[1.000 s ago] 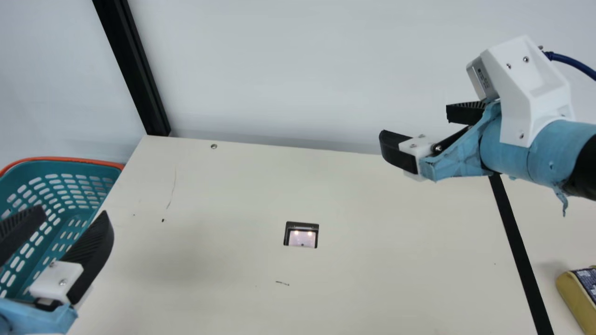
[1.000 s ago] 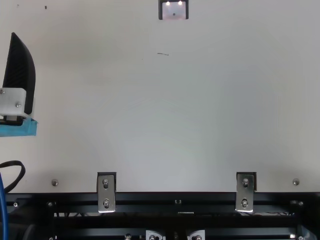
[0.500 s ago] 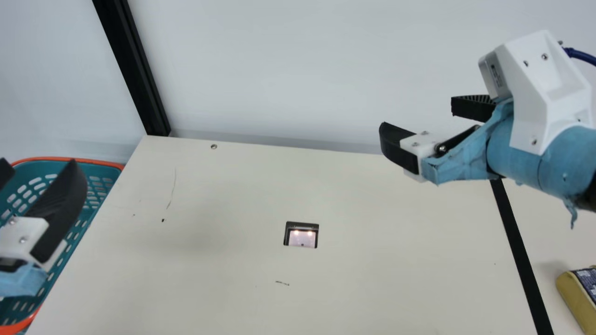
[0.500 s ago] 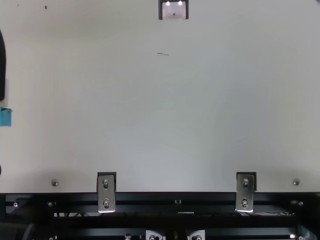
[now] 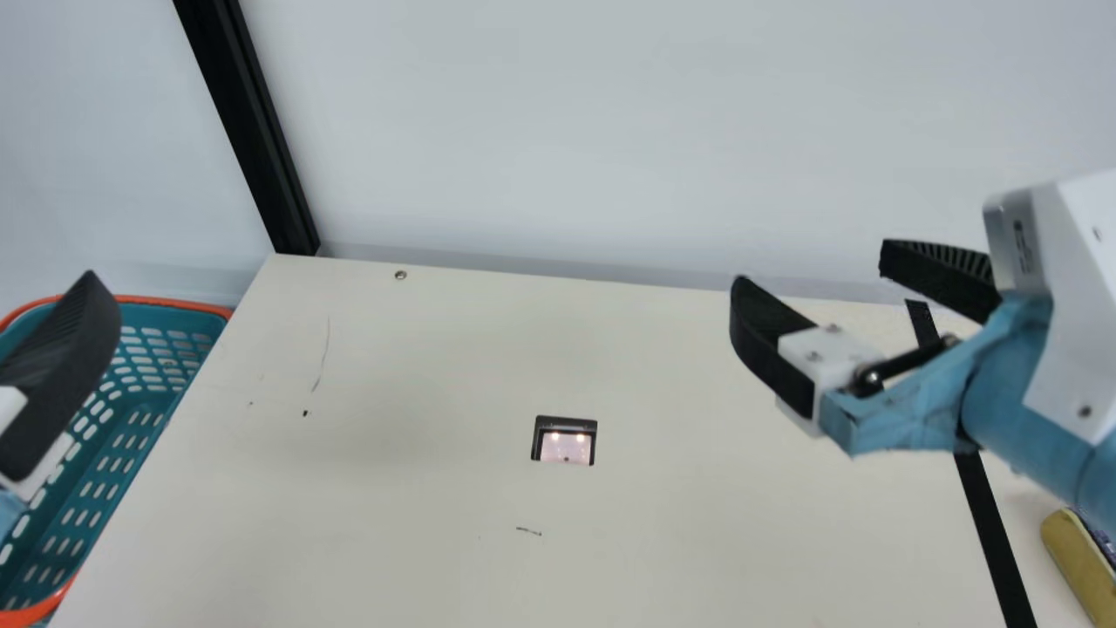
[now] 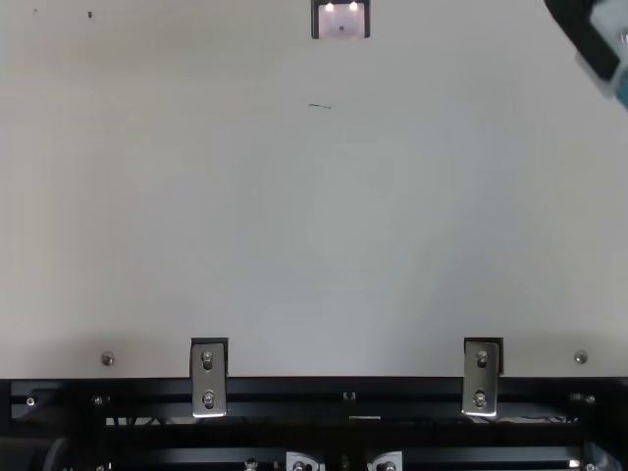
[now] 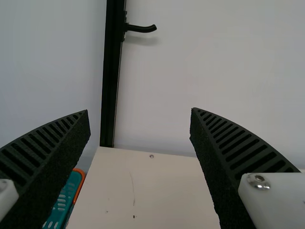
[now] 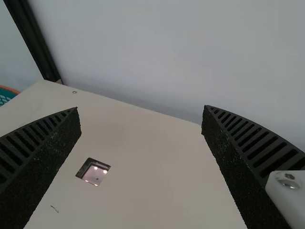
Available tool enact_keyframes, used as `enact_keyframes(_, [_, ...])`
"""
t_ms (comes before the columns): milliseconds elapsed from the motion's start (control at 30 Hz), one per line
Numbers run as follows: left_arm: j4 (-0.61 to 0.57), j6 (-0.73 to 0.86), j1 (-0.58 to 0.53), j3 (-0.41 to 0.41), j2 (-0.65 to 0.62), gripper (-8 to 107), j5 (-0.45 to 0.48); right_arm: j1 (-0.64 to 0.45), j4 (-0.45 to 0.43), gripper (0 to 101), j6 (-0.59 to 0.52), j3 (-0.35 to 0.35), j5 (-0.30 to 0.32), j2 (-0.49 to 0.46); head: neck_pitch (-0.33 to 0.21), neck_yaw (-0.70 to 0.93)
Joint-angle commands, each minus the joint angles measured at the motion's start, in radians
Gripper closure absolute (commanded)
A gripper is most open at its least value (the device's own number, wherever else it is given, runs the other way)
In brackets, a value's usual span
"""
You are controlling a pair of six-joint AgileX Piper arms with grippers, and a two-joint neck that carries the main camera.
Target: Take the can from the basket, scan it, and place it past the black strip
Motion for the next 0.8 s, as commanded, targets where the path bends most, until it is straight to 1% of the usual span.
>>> enact_keyframes(0, [0.004, -0.005, 0.002, -0.013, -0.005, 9, 0.032, -0.001, 0.005, 0, 0.011, 0.059, -0.015, -0.049, -0.035, 0.011])
enact_keyframes(167, [0.017, -0.013, -0.001, -0.031, -0.015, 9, 0.079, 0.004, 0.014, 0, 0.045, 0.152, -0.057, -0.131, -0.035, 0.011])
enact_keyframes(367, [0.033, -0.019, -0.016, -0.03, -0.026, 9, 0.107, 0.021, 0.017, 0, 0.092, 0.254, -0.107, -0.23, -0.035, 0.011])
enact_keyframes(533, [0.041, -0.023, -0.033, -0.025, -0.024, 9, 0.113, 0.04, 0.008, 0, 0.134, 0.332, -0.138, -0.318, -0.035, 0.011])
enact_keyframes(767, [0.051, -0.034, -0.059, -0.018, -0.01, 9, 0.103, 0.046, -0.021, 0, 0.196, 0.439, -0.157, -0.456, -0.035, 0.011])
